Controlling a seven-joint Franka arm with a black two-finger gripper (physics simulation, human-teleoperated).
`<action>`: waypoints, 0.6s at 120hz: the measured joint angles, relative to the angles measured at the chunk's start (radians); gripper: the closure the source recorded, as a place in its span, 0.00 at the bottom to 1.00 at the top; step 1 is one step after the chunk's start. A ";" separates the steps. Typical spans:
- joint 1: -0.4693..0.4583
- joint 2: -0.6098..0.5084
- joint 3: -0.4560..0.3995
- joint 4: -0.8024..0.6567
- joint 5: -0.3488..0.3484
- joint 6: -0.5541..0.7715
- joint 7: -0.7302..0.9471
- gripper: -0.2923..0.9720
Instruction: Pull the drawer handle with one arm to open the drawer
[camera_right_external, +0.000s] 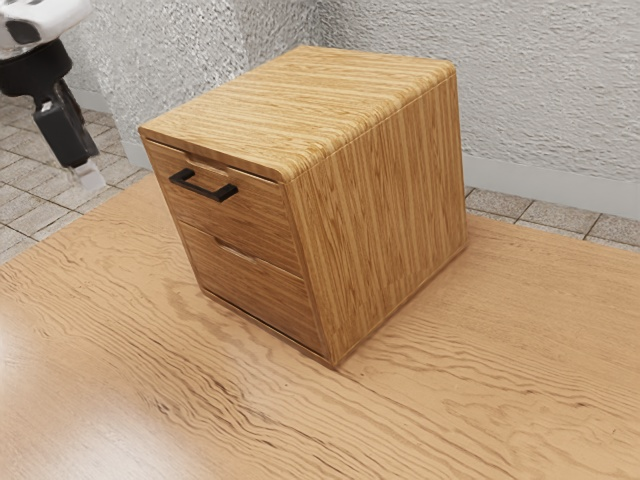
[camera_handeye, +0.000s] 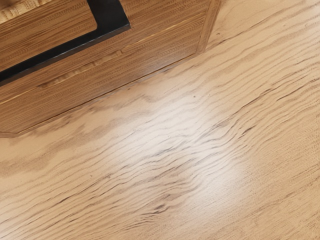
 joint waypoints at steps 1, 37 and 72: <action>-0.007 0.000 -0.002 0.000 0.000 -0.001 0.001 0.23; -0.040 0.012 -0.018 -0.002 -0.017 -0.020 0.017 0.23; -0.249 -0.301 0.007 -0.410 0.124 0.099 0.229 0.23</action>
